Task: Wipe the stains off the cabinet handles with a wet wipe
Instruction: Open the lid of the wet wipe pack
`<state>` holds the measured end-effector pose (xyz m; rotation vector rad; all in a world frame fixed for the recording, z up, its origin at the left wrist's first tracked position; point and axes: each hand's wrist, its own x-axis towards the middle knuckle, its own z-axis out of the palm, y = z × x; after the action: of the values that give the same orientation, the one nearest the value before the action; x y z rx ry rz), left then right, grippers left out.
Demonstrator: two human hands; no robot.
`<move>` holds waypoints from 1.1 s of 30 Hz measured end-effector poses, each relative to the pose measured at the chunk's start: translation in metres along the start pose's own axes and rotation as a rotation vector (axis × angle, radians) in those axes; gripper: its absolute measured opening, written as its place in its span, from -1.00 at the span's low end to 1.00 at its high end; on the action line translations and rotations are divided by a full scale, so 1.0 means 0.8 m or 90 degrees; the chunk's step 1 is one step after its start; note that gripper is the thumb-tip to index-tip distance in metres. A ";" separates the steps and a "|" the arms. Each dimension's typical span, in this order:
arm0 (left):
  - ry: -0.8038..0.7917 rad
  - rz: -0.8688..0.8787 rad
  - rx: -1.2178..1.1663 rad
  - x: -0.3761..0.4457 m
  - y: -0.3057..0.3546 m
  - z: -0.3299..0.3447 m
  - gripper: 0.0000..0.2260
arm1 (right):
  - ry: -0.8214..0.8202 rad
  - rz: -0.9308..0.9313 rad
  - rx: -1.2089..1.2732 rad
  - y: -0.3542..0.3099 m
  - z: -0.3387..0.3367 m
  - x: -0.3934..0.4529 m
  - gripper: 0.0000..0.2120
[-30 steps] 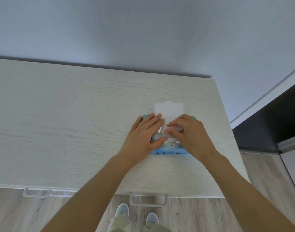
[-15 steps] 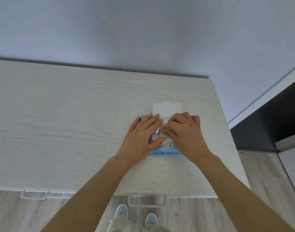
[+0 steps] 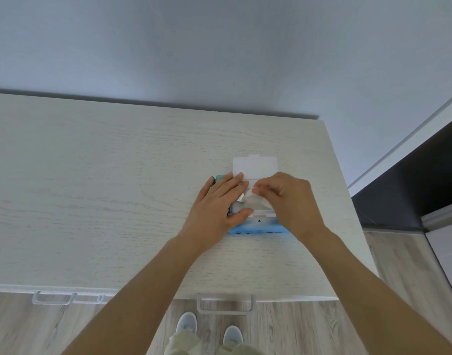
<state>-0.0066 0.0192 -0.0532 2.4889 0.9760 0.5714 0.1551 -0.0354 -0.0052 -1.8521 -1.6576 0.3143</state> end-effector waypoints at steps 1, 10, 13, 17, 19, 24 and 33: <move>-0.001 -0.002 0.002 0.000 0.000 0.000 -0.46 | 0.024 0.032 0.046 0.001 -0.004 0.000 -0.92; -0.006 -0.001 0.006 0.001 -0.001 0.000 -0.45 | 0.027 0.065 0.053 -0.005 -0.014 -0.005 -0.90; -0.002 0.000 -0.003 0.001 -0.001 0.000 -0.45 | -0.014 -0.025 -0.067 -0.006 -0.011 -0.003 -0.78; 0.009 0.008 -0.007 0.000 -0.001 0.001 -0.46 | -0.078 -0.082 -0.086 -0.009 -0.005 -0.008 -0.81; 0.009 0.008 -0.001 0.000 -0.002 0.001 -0.47 | -0.103 -0.125 -0.117 -0.005 -0.002 -0.009 -0.85; -0.002 0.000 0.010 0.000 -0.003 0.002 -0.45 | -0.037 -0.010 -0.041 0.002 -0.010 -0.006 -0.89; 0.009 0.006 0.006 0.000 -0.003 0.002 -0.46 | -0.031 0.070 -0.031 0.001 -0.003 -0.003 -0.88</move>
<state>-0.0068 0.0204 -0.0557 2.5024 0.9760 0.5900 0.1566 -0.0383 -0.0043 -1.9907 -1.6108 0.3717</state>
